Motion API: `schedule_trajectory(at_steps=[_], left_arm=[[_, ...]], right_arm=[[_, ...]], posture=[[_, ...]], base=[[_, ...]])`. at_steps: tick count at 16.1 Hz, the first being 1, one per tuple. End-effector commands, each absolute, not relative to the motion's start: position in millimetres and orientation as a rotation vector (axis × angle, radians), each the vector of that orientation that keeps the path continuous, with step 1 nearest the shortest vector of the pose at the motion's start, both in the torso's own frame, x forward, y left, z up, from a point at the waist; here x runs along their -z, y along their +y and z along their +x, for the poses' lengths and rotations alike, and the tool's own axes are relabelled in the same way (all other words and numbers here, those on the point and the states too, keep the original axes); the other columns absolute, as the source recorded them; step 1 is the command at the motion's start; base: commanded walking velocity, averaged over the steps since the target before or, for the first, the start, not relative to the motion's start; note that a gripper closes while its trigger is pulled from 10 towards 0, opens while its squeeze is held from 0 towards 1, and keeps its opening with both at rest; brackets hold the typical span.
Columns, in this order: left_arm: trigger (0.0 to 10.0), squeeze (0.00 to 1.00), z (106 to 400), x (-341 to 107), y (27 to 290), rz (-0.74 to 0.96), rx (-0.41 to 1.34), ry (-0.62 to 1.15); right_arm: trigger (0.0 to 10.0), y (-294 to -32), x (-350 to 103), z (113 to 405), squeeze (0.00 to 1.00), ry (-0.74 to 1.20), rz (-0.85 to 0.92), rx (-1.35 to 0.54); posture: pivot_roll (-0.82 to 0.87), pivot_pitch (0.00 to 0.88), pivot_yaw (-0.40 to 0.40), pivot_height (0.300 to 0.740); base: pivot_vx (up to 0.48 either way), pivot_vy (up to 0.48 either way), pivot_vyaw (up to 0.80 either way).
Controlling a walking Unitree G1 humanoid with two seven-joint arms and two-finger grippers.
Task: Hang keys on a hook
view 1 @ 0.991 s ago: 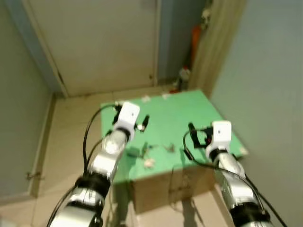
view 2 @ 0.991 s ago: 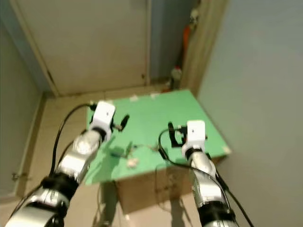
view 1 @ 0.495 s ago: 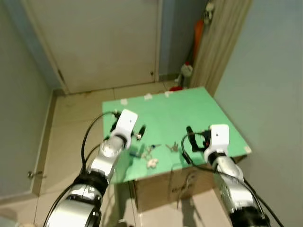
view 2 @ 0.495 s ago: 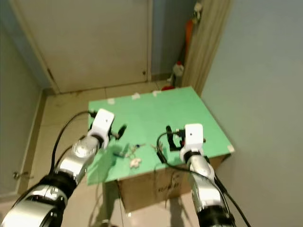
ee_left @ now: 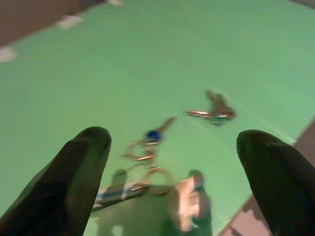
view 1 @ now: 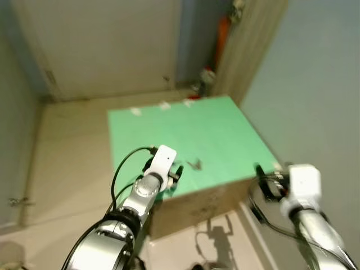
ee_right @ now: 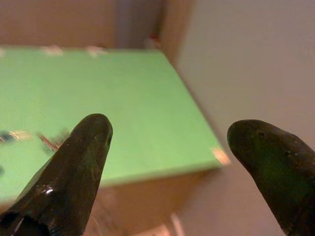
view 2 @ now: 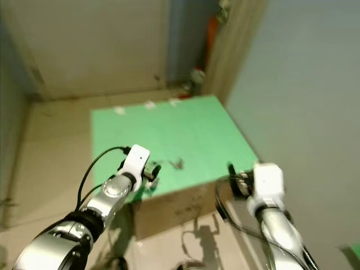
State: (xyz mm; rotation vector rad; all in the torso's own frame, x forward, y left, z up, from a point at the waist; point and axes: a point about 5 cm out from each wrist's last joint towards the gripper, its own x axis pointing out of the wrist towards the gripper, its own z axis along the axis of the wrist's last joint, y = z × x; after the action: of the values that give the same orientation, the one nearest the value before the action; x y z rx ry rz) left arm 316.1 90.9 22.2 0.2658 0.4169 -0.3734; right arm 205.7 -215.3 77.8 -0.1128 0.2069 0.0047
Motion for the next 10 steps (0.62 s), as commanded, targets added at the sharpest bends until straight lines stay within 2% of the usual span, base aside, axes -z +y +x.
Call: schedule_trajectory(at_steps=[1, 5, 10], left_arm=[[10.0, 0.00, 314.5, -19.3, 89.7, 0.287, 0.371, 0.431], [10.0, 0.00, 311.2, -10.6, 100.4, 0.362, 0.298, 0.492], [10.0, 0.00, 319.9, -19.4, 103.2, 0.419, 0.205, 0.455]], right_arm=[[10.0, -220.7, -91.4, 198.8, 0.00, 0.190, -0.116, 0.009], [10.0, -228.0, -99.5, 156.3, 0.00, 0.276, -0.112, 0.038], [10.0, -226.2, -100.7, 143.1, 0.00, 0.338, -0.095, 0.051]], posture=[[-0.40, 0.242, -0.135, 0.740], [-0.48, 0.312, -0.165, 0.740], [-0.48, 0.314, -0.162, 0.740]], base=[[0.000, 0.000, 0.00], [0.000, 0.000, 0.00], [0.000, 0.000, 0.00]])
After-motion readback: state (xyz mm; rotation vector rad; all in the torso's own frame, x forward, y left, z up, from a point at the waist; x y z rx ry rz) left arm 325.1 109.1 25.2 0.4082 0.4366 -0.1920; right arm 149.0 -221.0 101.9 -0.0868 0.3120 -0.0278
